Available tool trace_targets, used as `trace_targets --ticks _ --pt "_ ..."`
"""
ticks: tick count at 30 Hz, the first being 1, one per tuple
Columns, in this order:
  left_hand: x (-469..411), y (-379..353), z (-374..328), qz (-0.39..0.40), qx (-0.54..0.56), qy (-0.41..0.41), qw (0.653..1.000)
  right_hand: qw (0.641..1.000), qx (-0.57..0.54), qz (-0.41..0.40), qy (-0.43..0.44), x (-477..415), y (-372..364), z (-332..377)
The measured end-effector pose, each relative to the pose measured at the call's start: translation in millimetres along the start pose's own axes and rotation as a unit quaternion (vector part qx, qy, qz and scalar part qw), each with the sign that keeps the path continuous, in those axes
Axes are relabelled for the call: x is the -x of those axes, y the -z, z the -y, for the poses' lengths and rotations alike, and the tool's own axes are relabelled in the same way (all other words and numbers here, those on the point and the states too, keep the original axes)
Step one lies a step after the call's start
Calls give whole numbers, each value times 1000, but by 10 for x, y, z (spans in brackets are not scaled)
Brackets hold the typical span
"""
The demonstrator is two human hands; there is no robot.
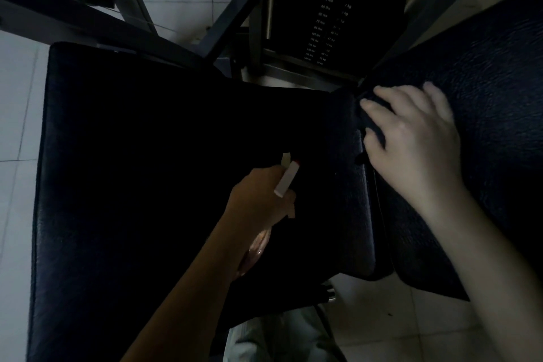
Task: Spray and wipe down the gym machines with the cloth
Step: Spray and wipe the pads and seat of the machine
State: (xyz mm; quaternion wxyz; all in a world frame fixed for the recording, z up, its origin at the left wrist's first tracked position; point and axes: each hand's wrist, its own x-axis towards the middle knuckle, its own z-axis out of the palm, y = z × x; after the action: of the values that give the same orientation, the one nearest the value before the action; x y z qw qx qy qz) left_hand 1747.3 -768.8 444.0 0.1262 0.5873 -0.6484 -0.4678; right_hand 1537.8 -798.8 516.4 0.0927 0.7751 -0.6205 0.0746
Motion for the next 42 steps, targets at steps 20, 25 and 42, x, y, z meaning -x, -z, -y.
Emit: trace_targets --ticks 20,25,42 --pt "79 165 33 -106 155 -34 982 989 75 109 58 -44 -534 354" --pt "114 160 74 -121 142 -57 981 961 197 194 3 -479 -648 480" --pt "110 241 259 -156 238 -53 957 937 215 263 75 -507 -1131 767"
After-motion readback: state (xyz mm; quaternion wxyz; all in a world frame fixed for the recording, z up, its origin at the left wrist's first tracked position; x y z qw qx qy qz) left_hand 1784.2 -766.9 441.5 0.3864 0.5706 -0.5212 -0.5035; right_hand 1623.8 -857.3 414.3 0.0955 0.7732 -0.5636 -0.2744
